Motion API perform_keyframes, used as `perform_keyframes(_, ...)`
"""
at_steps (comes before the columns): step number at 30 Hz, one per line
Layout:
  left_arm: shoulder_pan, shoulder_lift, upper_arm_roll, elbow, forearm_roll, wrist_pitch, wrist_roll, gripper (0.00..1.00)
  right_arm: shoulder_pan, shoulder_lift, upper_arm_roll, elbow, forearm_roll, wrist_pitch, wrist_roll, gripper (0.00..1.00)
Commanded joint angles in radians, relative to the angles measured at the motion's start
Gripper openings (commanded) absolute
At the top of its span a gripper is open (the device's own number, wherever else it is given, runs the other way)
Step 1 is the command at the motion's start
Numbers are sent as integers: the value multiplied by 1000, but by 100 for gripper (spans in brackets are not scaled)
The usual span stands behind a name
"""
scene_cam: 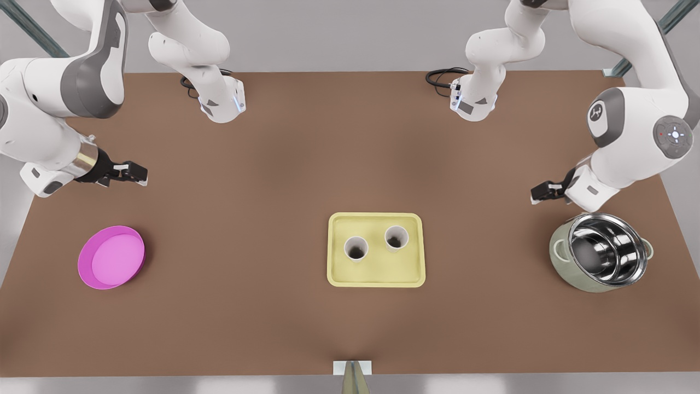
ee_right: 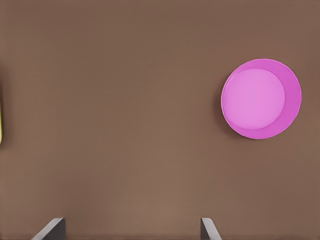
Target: Use the left arm to pick up the white IKEA cup from the tray and place it on the middle-left position; use the right arm to pick up the white IKEA cup from the tray and place it on the middle-right position
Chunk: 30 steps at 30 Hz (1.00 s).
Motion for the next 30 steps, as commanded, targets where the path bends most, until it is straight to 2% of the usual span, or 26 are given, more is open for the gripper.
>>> perform_keyframes(1, -1, -3, 0, 0, -6, 68, -62, 100, 1, -1, 0, 1, 2, -5, -16, 100)
perform_keyframes(6, -28, 4, -4, -4, -5, 59, -60, 100, 1, -1, -2, 1, 2, -5, -16, 100)
perform_keyframes(9, -215, 61, -6, -1, 4, 86, -169, 100, 10, 25, 10, 1, 3, 12, 2, 100)
perform_keyframes(10, -290, 84, -4, 0, 69, 90, -238, 100, 60, 79, 29, 8, 3, 81, 51, 100)
perform_keyframes(12, -330, 98, -6, -1, 87, 90, -278, 100, 180, 174, 32, 11, 6, 264, 307, 100)
perform_keyframes(15, -333, 118, -4, -1, 80, 93, -272, 100, 323, 336, 58, 23, 8, 531, 740, 100)
perform_keyframes(17, -329, 123, -1, -3, 73, 102, -269, 100, 392, 439, 67, 53, 6, 644, 935, 100)
perform_keyframes(21, -335, 149, -3, -6, 70, 102, -268, 100, 401, 557, 104, 60, 6, 830, 1074, 100)
perform_keyframes(24, -333, 155, -3, -8, 70, 100, -269, 100, 402, 591, 149, 74, 5, 913, 1171, 100)
perform_keyframes(30, -332, 166, -1, -8, 72, 100, -272, 100, 488, 599, 150, 59, -3, 913, 1166, 100)
